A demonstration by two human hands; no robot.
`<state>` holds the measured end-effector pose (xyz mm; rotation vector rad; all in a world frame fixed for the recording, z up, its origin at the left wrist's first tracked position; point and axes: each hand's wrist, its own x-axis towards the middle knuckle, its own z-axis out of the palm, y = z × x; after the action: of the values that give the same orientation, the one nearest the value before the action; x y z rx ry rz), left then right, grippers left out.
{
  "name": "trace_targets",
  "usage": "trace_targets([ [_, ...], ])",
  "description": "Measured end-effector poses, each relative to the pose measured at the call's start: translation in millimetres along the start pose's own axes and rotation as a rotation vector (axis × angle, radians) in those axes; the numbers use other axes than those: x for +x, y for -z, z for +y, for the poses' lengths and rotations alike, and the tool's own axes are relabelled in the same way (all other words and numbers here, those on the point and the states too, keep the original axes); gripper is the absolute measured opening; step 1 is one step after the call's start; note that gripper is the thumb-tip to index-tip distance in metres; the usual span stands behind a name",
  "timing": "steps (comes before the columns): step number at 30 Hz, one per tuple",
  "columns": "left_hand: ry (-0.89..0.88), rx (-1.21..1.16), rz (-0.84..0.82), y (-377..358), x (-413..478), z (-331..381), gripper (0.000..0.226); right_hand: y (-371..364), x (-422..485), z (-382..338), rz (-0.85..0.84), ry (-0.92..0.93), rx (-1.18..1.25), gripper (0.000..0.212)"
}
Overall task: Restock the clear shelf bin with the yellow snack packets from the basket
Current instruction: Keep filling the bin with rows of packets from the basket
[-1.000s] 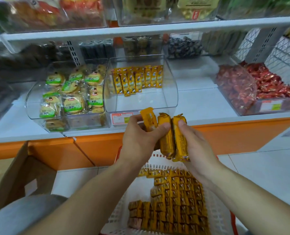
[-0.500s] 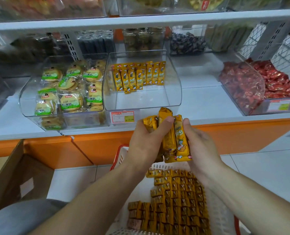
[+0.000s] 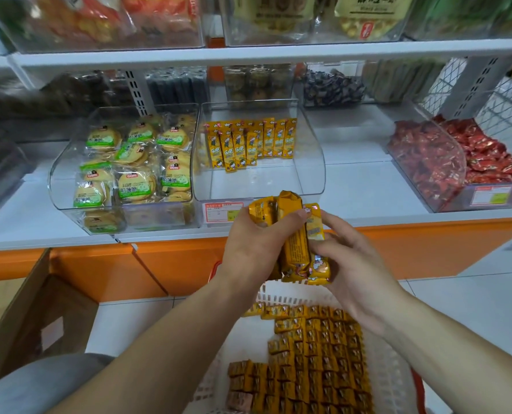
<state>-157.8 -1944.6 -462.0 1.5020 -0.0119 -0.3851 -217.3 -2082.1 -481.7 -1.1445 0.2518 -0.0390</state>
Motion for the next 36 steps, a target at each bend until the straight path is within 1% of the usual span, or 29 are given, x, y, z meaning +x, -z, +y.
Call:
trace_targets([
  [2,-0.057,0.013,0.004,1,2,3,0.019,0,1,-3,0.102,-0.013,-0.121,0.036],
  [3,-0.073,0.026,0.013,2,4,5,0.017,0,1,-6,0.136,-0.014,-0.184,0.032],
  [7,-0.125,0.147,0.076,11,12,19,0.036,1,9,-15,0.164,0.063,-0.314,0.029],
  [9,-0.16,0.18,0.094,18,14,27,0.037,0,12,-22,0.2,0.081,-0.326,0.031],
  [11,-0.203,0.207,0.103,26,15,35,0.04,-2,14,-30,0.242,0.077,-0.328,0.024],
  [13,-0.235,0.261,0.122,37,18,46,0.046,-2,16,-40,0.244,0.066,-0.324,0.018],
  [15,-0.235,0.306,0.144,50,24,58,0.049,-2,23,-52,0.211,0.083,-0.345,0.022],
  [17,-0.243,0.322,0.157,65,30,66,0.046,-5,35,-63,0.207,0.142,-0.442,0.03],
  [19,-0.276,0.366,0.171,77,35,68,0.037,-11,55,-73,0.259,0.237,-0.567,0.041],
  [21,-0.297,0.426,0.174,87,39,65,0.037,-19,81,-82,0.295,0.342,-0.682,0.046],
  [23,-0.314,0.499,0.165,96,43,63,0.036,-26,114,-87,0.293,0.433,-0.821,0.044],
  [25,-0.338,0.543,0.142,102,49,63,0.036,-33,151,-86,0.237,0.507,-0.934,0.041],
  [27,-0.355,0.551,0.109,106,55,63,0.04,-38,190,-82,0.196,0.581,-1.123,0.039],
  [29,-0.36,0.547,0.082,109,60,58,0.045,-42,227,-75,0.189,0.607,-1.359,0.042],
  [30,-0.362,0.542,0.077,110,63,56,0.046,-43,243,-71,0.181,0.6,-1.435,0.044],
  [32,-0.377,0.504,0.089,112,68,52,0.046,-44,271,-63,0.178,0.583,-1.489,0.046],
  [36,-0.357,0.38,0.113,117,79,52,0.058,-41,312,-53,0.218,0.534,-1.511,0.043],
])
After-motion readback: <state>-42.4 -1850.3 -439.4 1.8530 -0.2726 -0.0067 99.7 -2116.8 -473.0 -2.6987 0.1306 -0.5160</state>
